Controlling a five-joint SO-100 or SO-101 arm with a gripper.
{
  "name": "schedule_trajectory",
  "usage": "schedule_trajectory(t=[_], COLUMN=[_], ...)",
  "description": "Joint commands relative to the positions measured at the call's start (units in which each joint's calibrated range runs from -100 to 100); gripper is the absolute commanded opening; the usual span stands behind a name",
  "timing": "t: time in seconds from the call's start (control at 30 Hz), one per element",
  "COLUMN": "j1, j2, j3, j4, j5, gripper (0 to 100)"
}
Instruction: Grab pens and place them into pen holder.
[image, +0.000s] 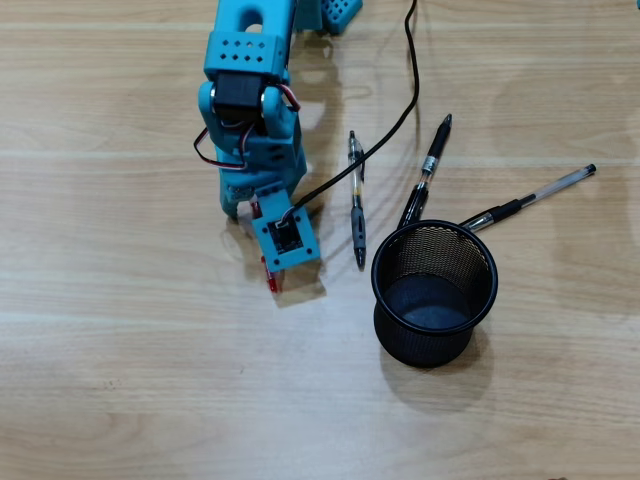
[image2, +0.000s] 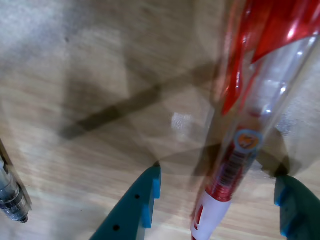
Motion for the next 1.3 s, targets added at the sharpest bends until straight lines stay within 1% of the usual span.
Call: schedule_trajectory(t=[0.0,0.17,0.23,0.4,0.43,0.8,1.17,1.27], j1=[-0.90,-0.72,-0.35,-0.17,-0.17,-0.08,-0.08,0.10], j2=[0.45,0.79,0.62,0.45,0.45,-2.69,-21.71,-27.57], j3=[-1.76,-1.76,-1.76,-1.85,-1.95,-2.22,-1.40,-1.49], j4=[-2.12,-2.48,-2.48,-2.48,-2.48,-1.66,-1.39,0.89], j5=[-0.23,-0.44,-0.44,-0.39,-0.39,-0.39,-0.39,-0.39], gripper=[25,24,19,2,2,2,2,2])
